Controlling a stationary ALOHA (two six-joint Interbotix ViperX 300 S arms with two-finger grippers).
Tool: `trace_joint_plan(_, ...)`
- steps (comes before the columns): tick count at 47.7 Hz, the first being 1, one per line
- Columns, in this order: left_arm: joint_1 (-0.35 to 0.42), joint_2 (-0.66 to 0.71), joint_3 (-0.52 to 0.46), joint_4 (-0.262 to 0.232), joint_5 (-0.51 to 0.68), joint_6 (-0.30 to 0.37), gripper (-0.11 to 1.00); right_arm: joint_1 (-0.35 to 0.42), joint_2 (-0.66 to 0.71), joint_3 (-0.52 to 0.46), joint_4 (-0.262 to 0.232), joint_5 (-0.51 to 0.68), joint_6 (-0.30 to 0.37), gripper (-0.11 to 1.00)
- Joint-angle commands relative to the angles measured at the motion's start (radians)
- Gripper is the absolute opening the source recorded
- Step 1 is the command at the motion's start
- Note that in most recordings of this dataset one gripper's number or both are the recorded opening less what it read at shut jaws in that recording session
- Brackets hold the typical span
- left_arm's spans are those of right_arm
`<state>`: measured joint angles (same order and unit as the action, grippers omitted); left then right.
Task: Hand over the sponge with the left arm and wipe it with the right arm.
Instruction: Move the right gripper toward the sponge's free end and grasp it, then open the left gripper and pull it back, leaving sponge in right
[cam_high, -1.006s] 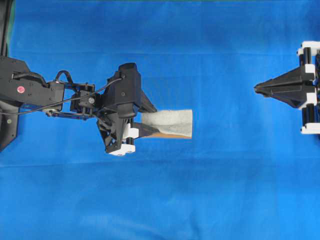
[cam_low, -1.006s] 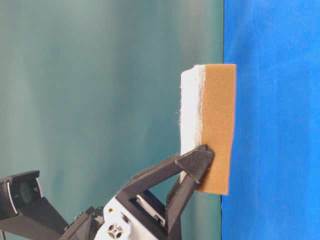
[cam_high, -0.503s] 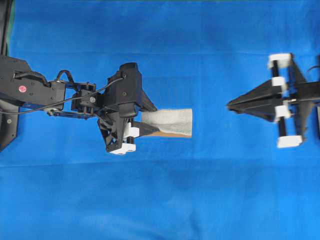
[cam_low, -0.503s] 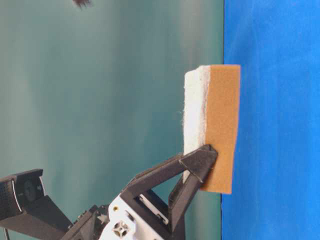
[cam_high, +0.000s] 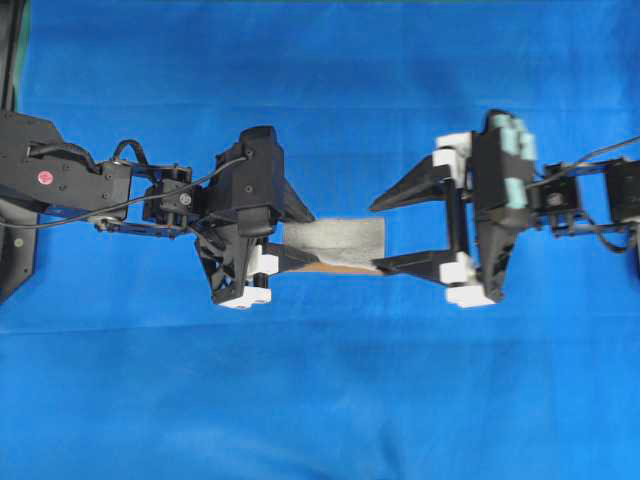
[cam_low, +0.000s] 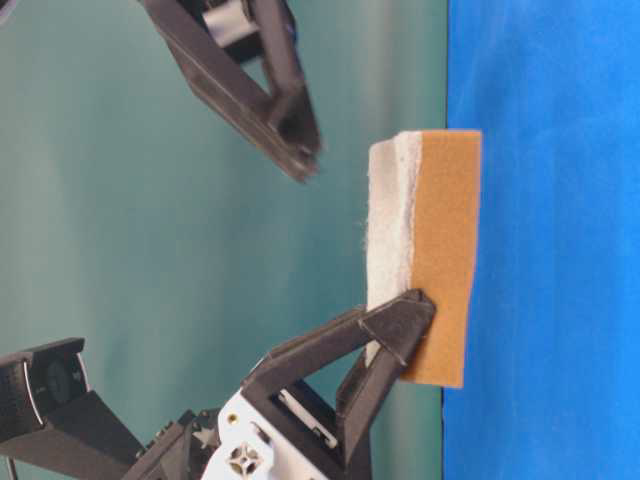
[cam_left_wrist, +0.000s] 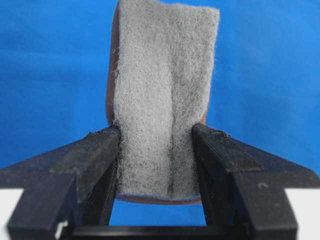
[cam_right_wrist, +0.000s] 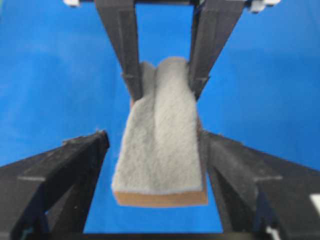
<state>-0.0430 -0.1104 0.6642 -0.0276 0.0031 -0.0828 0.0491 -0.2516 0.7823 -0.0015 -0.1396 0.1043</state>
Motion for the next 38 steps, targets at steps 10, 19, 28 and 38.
trace_joint_plan(10, 0.002, -0.009, -0.012, -0.002, -0.009, 0.003, 0.38, 0.003, 0.084, -0.091, 0.017, 0.052, 0.003, 0.74)
trace_joint_plan(19, 0.002, -0.008, -0.011, -0.002, -0.009, 0.005, 0.33, -0.005, 0.126, -0.109, 0.029, 0.081, 0.003, 0.74)
trace_joint_plan(28, 0.002, -0.008, -0.011, 0.0, -0.009, 0.005, 0.33, -0.006, 0.163, -0.129, 0.029, 0.098, 0.005, 0.74)
trace_joint_plan(38, 0.002, -0.009, -0.008, -0.002, -0.009, 0.006, 0.33, -0.014, 0.164, -0.133, 0.029, 0.104, 0.006, 0.74)
